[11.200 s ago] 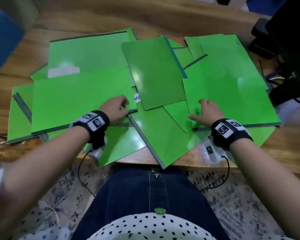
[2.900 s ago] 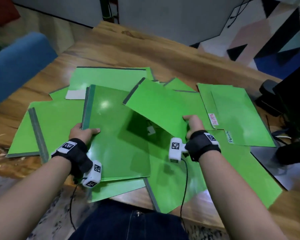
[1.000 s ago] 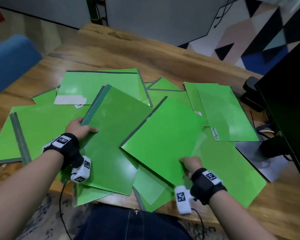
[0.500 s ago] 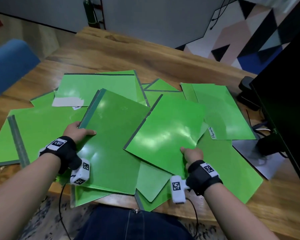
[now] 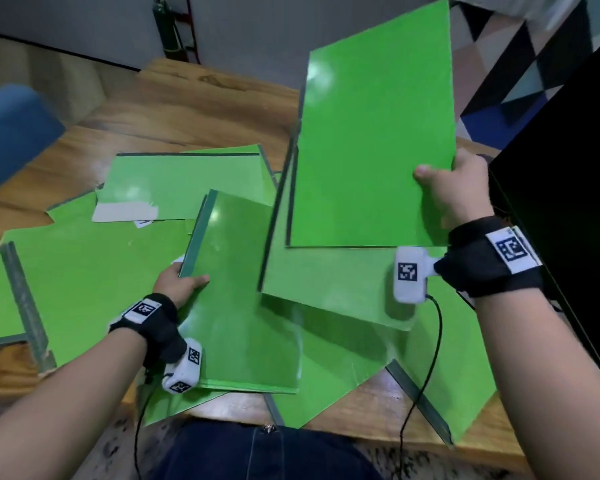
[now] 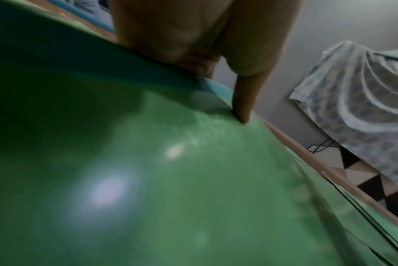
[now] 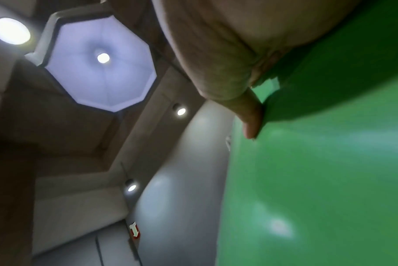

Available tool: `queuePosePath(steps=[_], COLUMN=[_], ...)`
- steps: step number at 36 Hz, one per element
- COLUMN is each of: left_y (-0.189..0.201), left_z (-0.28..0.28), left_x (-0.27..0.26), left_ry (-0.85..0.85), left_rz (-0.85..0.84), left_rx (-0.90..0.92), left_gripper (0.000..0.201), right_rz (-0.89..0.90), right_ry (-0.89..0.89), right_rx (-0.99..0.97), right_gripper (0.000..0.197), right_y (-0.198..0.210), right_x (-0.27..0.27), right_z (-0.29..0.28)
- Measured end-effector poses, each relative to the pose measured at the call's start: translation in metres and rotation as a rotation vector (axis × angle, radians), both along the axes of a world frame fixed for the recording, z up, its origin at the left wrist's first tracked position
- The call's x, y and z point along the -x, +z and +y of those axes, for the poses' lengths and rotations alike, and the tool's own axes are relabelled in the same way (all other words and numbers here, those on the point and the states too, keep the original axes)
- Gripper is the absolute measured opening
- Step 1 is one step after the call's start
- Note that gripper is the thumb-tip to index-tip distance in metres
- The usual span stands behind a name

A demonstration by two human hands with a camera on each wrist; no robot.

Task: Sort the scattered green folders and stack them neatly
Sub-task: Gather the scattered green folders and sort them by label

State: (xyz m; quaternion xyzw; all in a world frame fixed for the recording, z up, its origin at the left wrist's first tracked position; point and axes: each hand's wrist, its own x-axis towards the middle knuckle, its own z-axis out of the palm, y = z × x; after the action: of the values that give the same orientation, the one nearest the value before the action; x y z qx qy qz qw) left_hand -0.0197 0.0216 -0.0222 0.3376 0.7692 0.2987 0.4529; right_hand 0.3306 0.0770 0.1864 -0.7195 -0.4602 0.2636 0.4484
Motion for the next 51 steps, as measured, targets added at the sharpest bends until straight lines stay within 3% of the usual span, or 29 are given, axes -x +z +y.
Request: queuePosePath(steps=[4, 6, 9, 11, 14, 18, 23, 25, 29, 37, 46, 51], left_y=[0.002, 0.010, 0.016, 0.015, 0.009, 0.005, 0.002, 0.000, -0.002, 0.009, 0.014, 0.013], left_z=[0.003, 0.003, 0.000, -0.003, -0.008, -0.011, -0.009, -0.008, -0.010, -0.012, -0.010, -0.008], left_x=[-0.003, -0.008, -0.011, -0.010, -0.010, -0.012, -0.011, -0.011, -0.015, -0.021, -0.043, -0.058], left_ry=[-0.018, -0.022, -0.031, -0.066, -0.047, -0.035, -0.029, -0.012, 0.032, 0.055, -0.019, -0.011], left_rz=[-0.162, -0.218, -0.286, -0.219, -0.100, -0.070, -0.107, -0.125, -0.198, -0.209, -0.163, -0.142], left_rx=[0.042, 0.062, 0.085, 0.104, 0.128, 0.130, 0.161, 0.183, 0.209, 0.256, 0.262, 0.243], left_gripper=[0.074, 0.071, 0.071, 0.078, 0.055, 0.051, 0.043, 0.040, 0.056, 0.107, 0.103, 0.100], right_rz=[0.166, 0.202, 0.086, -0.010, -0.053, -0.190, -0.206, -0.301, -0.435, -0.331, -0.318, -0.397], right_ry=[0.051, 0.083, 0.125, 0.149, 0.176, 0.207, 0.257, 0.297, 0.339, 0.219, 0.228, 0.378], right_rx=[0.167, 0.234, 0.302, 0.328, 0.360, 0.402, 0.722, 0.843, 0.992, 0.983, 0.885, 0.828], right_gripper=[0.071, 0.078, 0.073, 0.071, 0.071, 0.069, 0.072, 0.070, 0.075, 0.080, 0.073, 0.073], right_y=[-0.045, -0.079, -0.123, -0.141, -0.154, -0.156, -0.162, -0.170, -0.199, -0.226, -0.222, -0.220], right_x=[0.018, 0.029, 0.044, 0.047, 0.044, 0.033, 0.016, 0.013, 0.018, 0.028, 0.028, 0.040], right_z=[-0.002, -0.008, -0.018, -0.021, -0.020, -0.013, -0.021, -0.032, -0.059, -0.069, -0.061, -0.064])
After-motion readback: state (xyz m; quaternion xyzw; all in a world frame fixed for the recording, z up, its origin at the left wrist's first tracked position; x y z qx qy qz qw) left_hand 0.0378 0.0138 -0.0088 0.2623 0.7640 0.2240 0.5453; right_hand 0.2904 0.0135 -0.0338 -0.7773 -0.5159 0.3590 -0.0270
